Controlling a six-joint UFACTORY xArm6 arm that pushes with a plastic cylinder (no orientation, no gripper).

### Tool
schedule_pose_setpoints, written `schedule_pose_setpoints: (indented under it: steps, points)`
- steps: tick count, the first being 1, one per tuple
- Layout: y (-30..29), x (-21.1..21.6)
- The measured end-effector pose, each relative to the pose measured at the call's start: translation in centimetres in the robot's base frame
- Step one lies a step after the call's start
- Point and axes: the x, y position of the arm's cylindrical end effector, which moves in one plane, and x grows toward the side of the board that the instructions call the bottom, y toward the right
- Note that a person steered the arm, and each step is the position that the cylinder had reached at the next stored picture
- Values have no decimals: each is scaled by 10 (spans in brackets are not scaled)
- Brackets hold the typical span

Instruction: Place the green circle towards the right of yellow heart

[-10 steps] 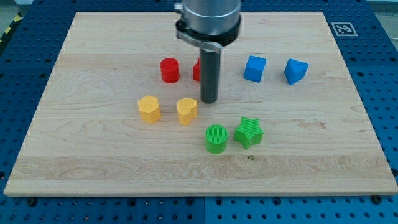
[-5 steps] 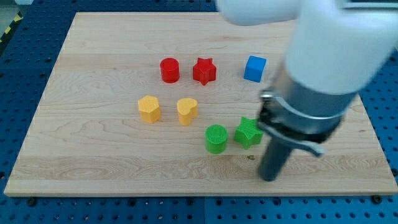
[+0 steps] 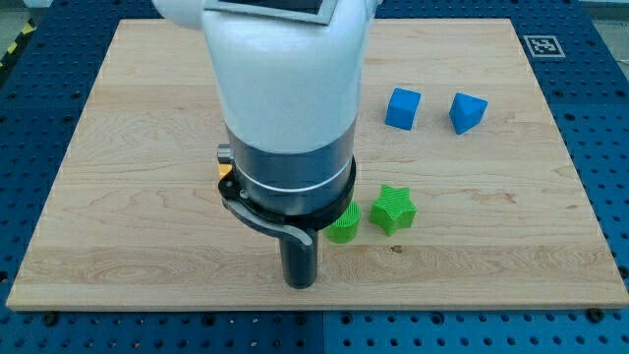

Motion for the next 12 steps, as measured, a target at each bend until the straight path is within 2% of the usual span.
schedule_pose_setpoints:
  steps: [4,7,12]
  points:
    - [40,-32]
    - [40,-60]
    - [64,-71]
